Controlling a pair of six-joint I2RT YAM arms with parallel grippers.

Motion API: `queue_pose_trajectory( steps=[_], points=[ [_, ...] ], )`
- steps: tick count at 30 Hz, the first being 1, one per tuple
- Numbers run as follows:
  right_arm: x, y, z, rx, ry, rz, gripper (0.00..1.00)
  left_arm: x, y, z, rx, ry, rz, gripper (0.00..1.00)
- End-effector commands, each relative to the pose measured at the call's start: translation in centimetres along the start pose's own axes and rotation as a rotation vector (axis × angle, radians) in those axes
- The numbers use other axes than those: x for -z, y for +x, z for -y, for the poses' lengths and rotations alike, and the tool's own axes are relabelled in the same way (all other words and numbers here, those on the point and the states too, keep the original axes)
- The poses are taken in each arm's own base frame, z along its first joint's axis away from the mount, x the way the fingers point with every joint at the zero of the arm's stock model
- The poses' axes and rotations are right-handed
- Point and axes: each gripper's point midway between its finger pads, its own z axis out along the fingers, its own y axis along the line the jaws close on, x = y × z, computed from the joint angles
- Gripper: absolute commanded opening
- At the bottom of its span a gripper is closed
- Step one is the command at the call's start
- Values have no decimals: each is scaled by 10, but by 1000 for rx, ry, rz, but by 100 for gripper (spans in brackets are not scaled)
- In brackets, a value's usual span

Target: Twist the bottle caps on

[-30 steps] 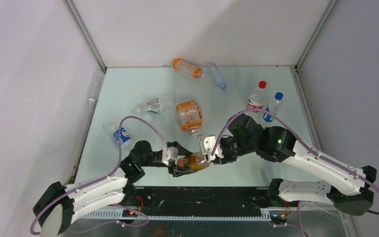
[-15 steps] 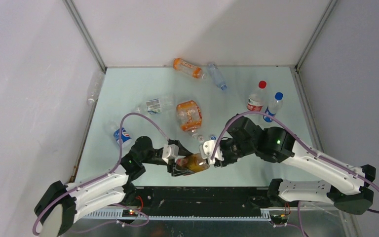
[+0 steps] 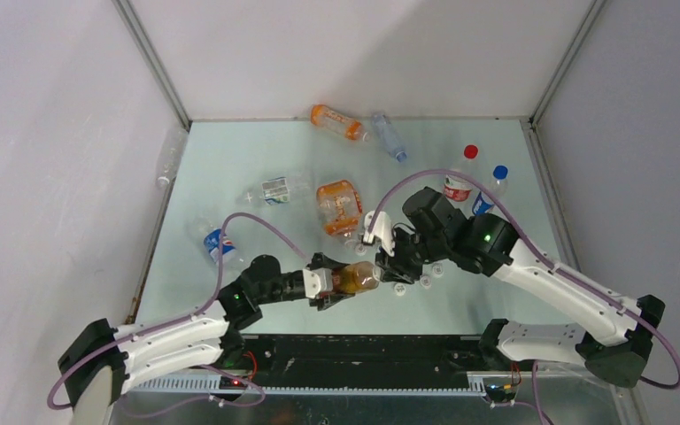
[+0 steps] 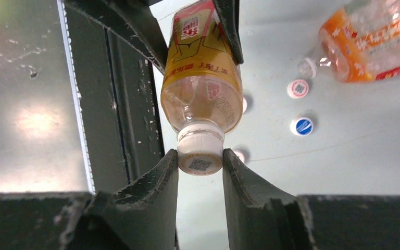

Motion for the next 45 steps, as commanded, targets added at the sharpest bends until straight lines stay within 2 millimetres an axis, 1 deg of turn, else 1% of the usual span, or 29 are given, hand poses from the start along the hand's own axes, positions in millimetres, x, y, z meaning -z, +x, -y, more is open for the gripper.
queue_pose_trajectory(
  steps=[1,2,3,4,5,7,8,10,12,13,14,15,16,17,18,21,22,26,31,34,36,37,38,39,40,41,42,43,45],
  points=[
    [-23,-13,-11,-245,-113,49,0,10,-129,-48,-304,-283,383,20],
    [-25,-15,-10,-273,-118,54,0,10,-129,-52,-323,-315,373,20],
    [-25,-16,-11,-331,-136,58,0,9,-132,-49,-336,-317,384,21],
    [-27,-18,-10,-360,-144,62,0,9,-130,-54,-361,-350,370,21],
    [-27,-20,-10,-426,-158,66,0,8,-134,-51,-376,-353,381,22],
    [-30,-23,-7,-527,-166,70,0,8,-135,-55,-418,-400,376,22],
    [-32,-25,-4,-558,-164,73,0,7,-133,-59,-414,-429,364,22],
    [-36,-28,0,-686,-140,69,0,9,-139,-62,-421,-472,399,22],
    [-38,-28,11,-778,-90,81,0,10,-140,-66,-419,-510,410,21],
    [-39,-27,18,-812,-54,90,0,7,-136,-65,-417,-510,402,21],
    [-38,-26,26,-875,-11,113,0,9,-140,-67,-413,-534,417,20],
    [-38,-25,31,-907,16,127,0,5,-136,-65,-419,-530,406,20],
    [-36,-21,40,-963,73,148,0,6,-138,-67,-417,-549,411,19],
    [-35,-19,44,-983,105,157,0,0,-133,-66,-418,-545,394,18],
    [-33,-16,51,-1015,158,171,0,0,-134,-66,-415,-552,397,18],
    [-28,-11,59,-1063,233,195,1,-5,-130,-67,-403,-569,380,14],
    [-27,-10,63,-1086,256,204,3,-6,-132,-66,-399,-570,381,11],
    [-23,-7,69,-1144,287,237,7,-10,-126,-67,-392,-600,349,7],
    [-20,-7,74,-1183,294,262,12,-14,-112,-69,-395,-618,299,4],
    [-14,-11,76,-1180,297,291,20,-16,-101,-70,-374,-625,267,3],
    [-7,-18,77,-1162,287,328,26,-19,-87,-72,-346,-634,230,3],
    [-5,-22,78,-1141,282,346,32,-18,-83,-74,-332,-648,218,3],
    [-1,-25,78,-1129,283,364,37,-21,-71,-74,-306,-652,194,3],
    [2,-28,79,-1114,286,378,45,-20,-69,-75,-291,-660,199,3],
    [6,-31,80,-1100,286,398,49,-22,-58,-75,-264,-662,181,3],
    [9,-33,81,-1084,292,408,56,-22,-56,-77,-248,-673,186,3],
    [14,-35,81,-1071,296,424,59,-24,-45,-76,-220,-668,168,2],
    [16,-36,82,-1055,303,432,66,-23,-42,-79,-203,-676,172,2],
    [23,-38,83,-1024,311,449,75,-23,-30,-79,-162,-672,161,1]
  ],
)
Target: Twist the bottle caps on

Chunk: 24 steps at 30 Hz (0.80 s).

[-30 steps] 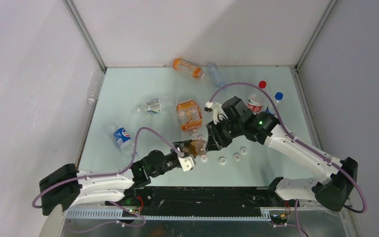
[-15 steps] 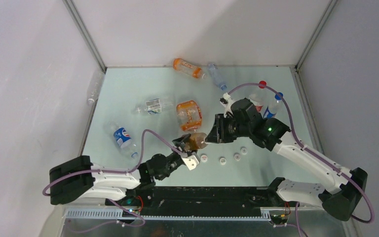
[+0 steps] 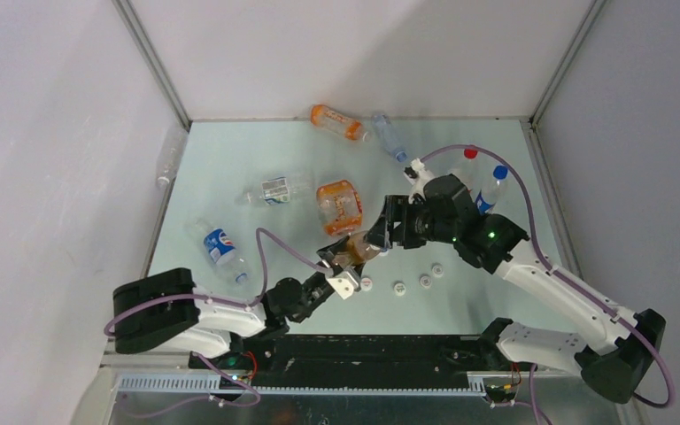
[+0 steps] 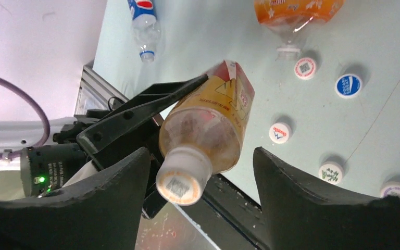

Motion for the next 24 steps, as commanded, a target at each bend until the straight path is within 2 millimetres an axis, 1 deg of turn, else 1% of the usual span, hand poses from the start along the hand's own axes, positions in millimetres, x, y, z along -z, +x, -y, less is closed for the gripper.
queue_pose_trajectory(
  steps=[1,2,3,4,5,6,7,8,9,10,11,12,13,14,15,16,17,18,19,20,21,22,23,24],
  points=[
    [16,-26,-10,85,-47,124,77,-8,-20,-9,193,-54,103,1],
    [18,-27,-10,104,-54,127,80,-8,-16,-10,206,-57,98,1],
    [23,-31,-8,124,-58,140,80,-7,-13,-7,239,-39,97,1],
    [25,-31,-10,139,-75,136,82,-7,-9,-8,276,-38,92,1],
    [31,-35,-8,167,-78,152,83,-7,-10,-5,290,-15,97,1],
    [34,-34,-11,191,-105,145,84,-7,-7,-7,321,-14,93,0],
    [40,-38,-10,242,-114,163,84,-6,-8,-3,332,18,93,0],
    [43,-36,-12,274,-141,155,84,-6,-11,-7,358,19,101,0],
    [48,-39,-11,336,-150,174,84,-5,-9,-1,362,63,87,0],
    [53,-36,-17,376,-194,167,83,-5,-17,-1,384,95,108,0],
    [55,-38,-17,440,-208,177,83,-4,-9,5,384,128,66,0],
    [59,-36,-22,477,-243,175,82,-5,-19,4,408,160,88,1],
    [61,-38,-24,537,-260,187,81,-4,-12,10,413,195,45,1],
    [62,-38,-25,570,-271,194,81,-5,-23,9,433,231,70,0],
    [64,-38,-28,629,-294,200,80,-3,-19,12,440,256,45,0],
    [66,-37,-30,664,-307,206,80,-3,-28,11,458,284,67,0],
    [67,-37,-31,721,-320,212,79,-1,-25,13,466,306,49,0],
    [69,-37,-33,739,-327,218,79,-2,-33,10,481,333,68,0],
    [70,-35,-35,801,-349,222,79,-1,-28,10,485,344,40,0],
    [73,-34,-37,836,-365,227,79,-1,-37,11,487,380,59,0],
    [75,-31,-40,903,-397,228,79,0,-35,12,502,393,42,0],
    [77,-28,-41,933,-414,226,79,1,-42,14,515,424,56,0],
    [79,-24,-44,996,-446,227,79,2,-43,15,519,437,51,0],
    [81,-22,-45,1019,-458,226,79,2,-49,16,523,461,65,0]
  ],
)
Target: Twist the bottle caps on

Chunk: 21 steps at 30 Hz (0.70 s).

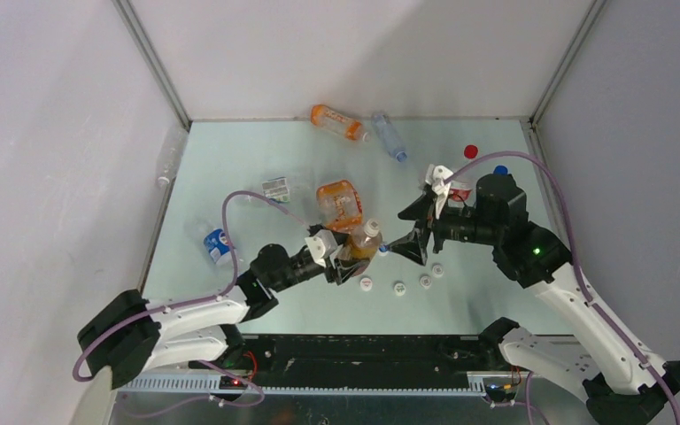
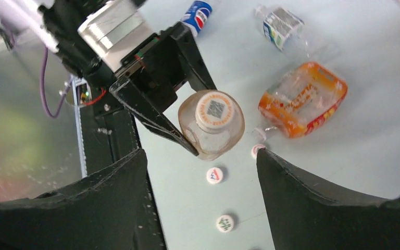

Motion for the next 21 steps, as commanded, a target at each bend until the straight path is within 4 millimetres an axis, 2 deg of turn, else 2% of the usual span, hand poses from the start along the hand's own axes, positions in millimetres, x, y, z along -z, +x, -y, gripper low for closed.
queue_pose_trajectory(
  steps=[1,8,18,21],
  points=[
    [8,-12,-21,304,-154,66,79,-1,-18,28,69,177,2,0],
    [8,-14,-31,404,-229,89,75,-2,-27,42,58,269,9,0],
    [-1,1,-33,374,-286,41,58,0,-33,45,35,292,10,0],
    [-4,6,-34,362,-304,21,56,1,-37,46,32,302,19,0]
  ],
)
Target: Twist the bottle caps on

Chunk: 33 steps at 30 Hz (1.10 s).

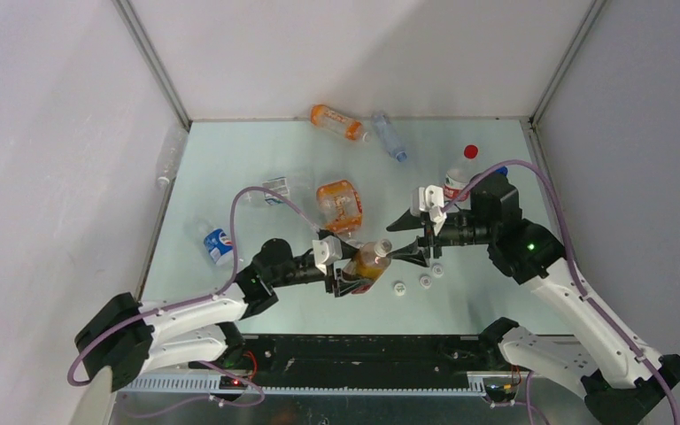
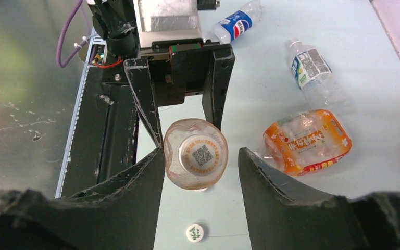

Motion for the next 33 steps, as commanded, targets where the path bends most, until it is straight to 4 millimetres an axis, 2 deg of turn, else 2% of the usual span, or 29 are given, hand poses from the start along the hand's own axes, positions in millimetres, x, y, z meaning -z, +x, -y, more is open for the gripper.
queue_pose_trajectory(
  steps=[1,6,12,16,18,21,22,23,24,25,27,29,31,33],
  points=[
    [-5,2,-6,8,-51,-3,55,-3,-37,2,-53,26,82,0],
    [-9,9,-5,-9,-61,-26,50,-2,-39,2,-85,31,86,0],
    [-12,7,-7,-24,-67,-21,36,-3,-40,3,-90,39,83,0],
    [-15,12,-5,-63,-41,-50,7,-2,-41,-4,-103,-1,79,0],
    [-18,16,-2,-102,1,-78,0,0,-44,-13,-117,-60,76,0],
    [-23,20,-3,-208,67,-112,0,6,-47,-28,-185,-178,52,0],
    [-23,24,5,-235,135,-134,0,9,-51,-36,-225,-250,47,0],
    [-27,23,1,-311,157,-133,0,11,-50,-41,-241,-286,28,0],
    [-25,28,15,-352,269,-152,0,16,-52,-49,-276,-354,19,0],
    [-26,30,24,-467,397,-146,0,18,-55,-53,-290,-392,15,0],
    [-27,35,25,-644,502,-142,0,26,-59,-64,-342,-502,-4,0],
    [-22,47,37,-813,660,-131,0,33,-64,-72,-407,-605,-28,0],
    [-27,50,34,-942,689,-118,2,40,-68,-78,-473,-698,-72,0],
    [-34,48,31,-977,673,-106,10,37,-65,-74,-495,-691,-111,0]
  ],
)
